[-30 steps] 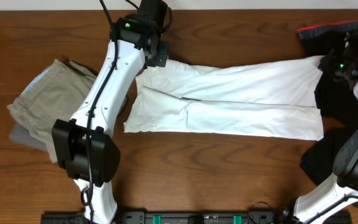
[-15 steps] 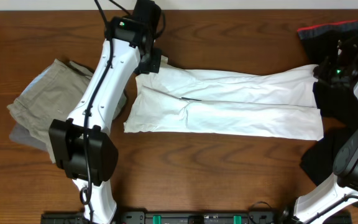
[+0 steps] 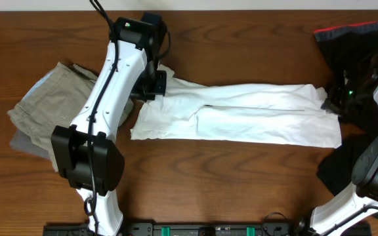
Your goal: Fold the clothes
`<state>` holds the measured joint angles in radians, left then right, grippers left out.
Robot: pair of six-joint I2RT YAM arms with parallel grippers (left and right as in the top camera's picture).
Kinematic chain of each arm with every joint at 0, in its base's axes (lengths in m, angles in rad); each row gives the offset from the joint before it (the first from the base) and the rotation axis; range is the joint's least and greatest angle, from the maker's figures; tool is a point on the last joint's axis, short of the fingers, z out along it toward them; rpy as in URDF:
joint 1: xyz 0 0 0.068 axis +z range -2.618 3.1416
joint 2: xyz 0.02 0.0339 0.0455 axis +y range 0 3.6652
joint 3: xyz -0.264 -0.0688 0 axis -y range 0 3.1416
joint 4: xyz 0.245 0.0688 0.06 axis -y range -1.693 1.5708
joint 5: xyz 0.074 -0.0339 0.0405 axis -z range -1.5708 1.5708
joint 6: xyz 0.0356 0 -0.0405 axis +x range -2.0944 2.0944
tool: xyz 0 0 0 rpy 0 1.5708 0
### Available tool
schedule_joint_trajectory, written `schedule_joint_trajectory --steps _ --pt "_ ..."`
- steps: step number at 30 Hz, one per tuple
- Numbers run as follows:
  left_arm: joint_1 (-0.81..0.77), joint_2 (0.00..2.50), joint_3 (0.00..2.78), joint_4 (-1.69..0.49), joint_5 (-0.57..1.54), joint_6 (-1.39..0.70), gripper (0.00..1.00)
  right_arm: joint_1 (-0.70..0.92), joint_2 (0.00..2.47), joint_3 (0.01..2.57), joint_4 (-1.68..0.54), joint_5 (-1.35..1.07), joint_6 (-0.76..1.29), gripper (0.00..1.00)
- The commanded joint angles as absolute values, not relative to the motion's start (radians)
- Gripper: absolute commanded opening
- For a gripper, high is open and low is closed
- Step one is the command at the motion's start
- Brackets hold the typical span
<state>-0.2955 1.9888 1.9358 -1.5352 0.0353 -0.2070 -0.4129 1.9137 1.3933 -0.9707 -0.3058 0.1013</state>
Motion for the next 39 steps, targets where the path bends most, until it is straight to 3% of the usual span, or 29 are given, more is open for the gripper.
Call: schedule_joint_trajectory --steps 1,7,22,24,26,30,39 --pt "-0.291 1.973 1.934 -1.581 0.043 -0.255 0.06 -0.410 1.879 1.400 -1.002 -0.246 0.105 0.01" --pt "-0.291 1.973 1.934 -1.660 0.042 -0.257 0.06 -0.412 1.815 1.400 -1.037 -0.093 0.179 0.01" --pt "-0.291 1.973 1.804 -1.646 0.041 -0.256 0.08 -0.412 1.805 1.399 -1.096 -0.052 0.179 0.04" --pt "-0.291 1.973 1.795 -1.621 0.041 -0.256 0.16 -0.412 1.805 1.399 -1.097 -0.049 0.179 0.26" --pt "-0.291 1.973 1.795 -1.605 0.041 -0.256 0.35 -0.412 1.805 1.399 -1.096 -0.025 0.179 0.31" --pt "-0.291 1.973 1.795 -1.581 0.033 -0.245 0.62 -0.412 1.805 1.399 -1.088 -0.005 0.199 0.39" --pt "-0.299 1.973 1.790 -1.486 0.073 -0.210 0.64 -0.353 1.805 1.399 -0.998 -0.509 -0.008 0.39"
